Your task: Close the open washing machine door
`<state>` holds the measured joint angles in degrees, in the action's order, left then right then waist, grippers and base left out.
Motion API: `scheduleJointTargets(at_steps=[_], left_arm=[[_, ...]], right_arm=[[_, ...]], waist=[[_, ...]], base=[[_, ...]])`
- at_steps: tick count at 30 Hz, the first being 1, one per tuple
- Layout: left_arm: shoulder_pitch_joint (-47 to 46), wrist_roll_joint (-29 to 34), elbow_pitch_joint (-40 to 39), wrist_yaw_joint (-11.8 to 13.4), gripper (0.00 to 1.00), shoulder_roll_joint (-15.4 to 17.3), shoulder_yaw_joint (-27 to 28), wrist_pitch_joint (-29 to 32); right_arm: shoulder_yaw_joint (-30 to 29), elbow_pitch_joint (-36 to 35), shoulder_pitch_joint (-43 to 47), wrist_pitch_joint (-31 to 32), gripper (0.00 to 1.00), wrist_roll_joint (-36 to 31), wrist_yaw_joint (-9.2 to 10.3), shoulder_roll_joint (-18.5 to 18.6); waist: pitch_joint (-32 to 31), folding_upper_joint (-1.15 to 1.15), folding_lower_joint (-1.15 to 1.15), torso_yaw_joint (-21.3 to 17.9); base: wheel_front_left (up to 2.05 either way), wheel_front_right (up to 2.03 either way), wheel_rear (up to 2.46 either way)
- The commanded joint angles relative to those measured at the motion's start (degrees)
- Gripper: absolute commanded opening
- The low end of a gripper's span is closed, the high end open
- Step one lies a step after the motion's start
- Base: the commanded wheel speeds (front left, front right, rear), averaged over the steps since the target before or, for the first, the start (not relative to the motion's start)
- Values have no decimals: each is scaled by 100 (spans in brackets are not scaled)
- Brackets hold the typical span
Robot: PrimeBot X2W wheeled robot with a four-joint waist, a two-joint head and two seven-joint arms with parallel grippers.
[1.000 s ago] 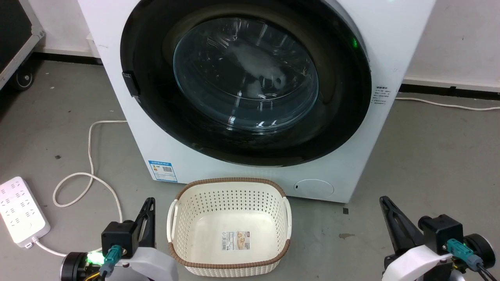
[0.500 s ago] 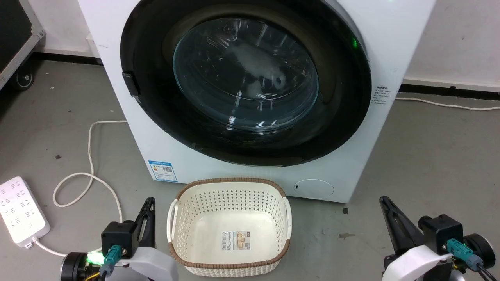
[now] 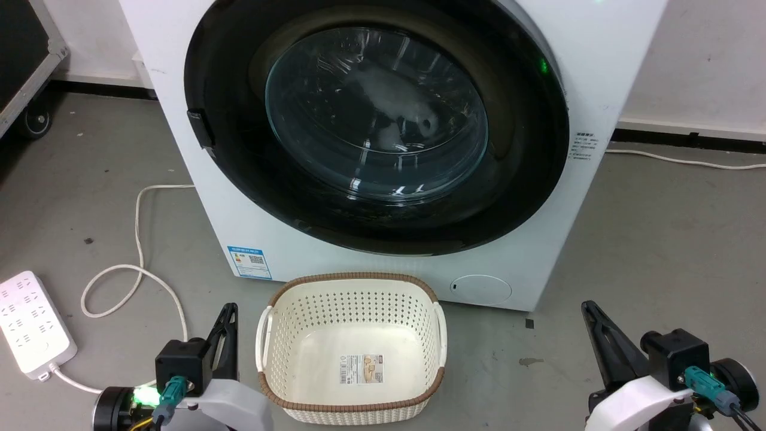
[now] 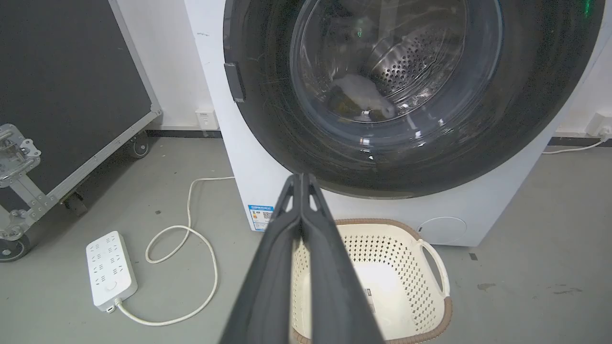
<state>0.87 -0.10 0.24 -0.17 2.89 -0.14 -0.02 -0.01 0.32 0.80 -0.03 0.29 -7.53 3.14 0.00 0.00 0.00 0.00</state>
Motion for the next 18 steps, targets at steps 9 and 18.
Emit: scheduleJointTargets(at_steps=[9, 18], left_arm=[[-87, 10, -24, 17, 0, -2, 14, 2], [-87, 10, -24, 17, 0, -2, 14, 2]], right_arm=[[1, -32, -80, 3, 0, -29, 4, -26], [1, -32, -80, 3, 0, -29, 4, -26]], waist=[[0, 0, 0, 0], [0, 0, 0, 0]], base=[[0, 0, 0], [0, 0, 0]])
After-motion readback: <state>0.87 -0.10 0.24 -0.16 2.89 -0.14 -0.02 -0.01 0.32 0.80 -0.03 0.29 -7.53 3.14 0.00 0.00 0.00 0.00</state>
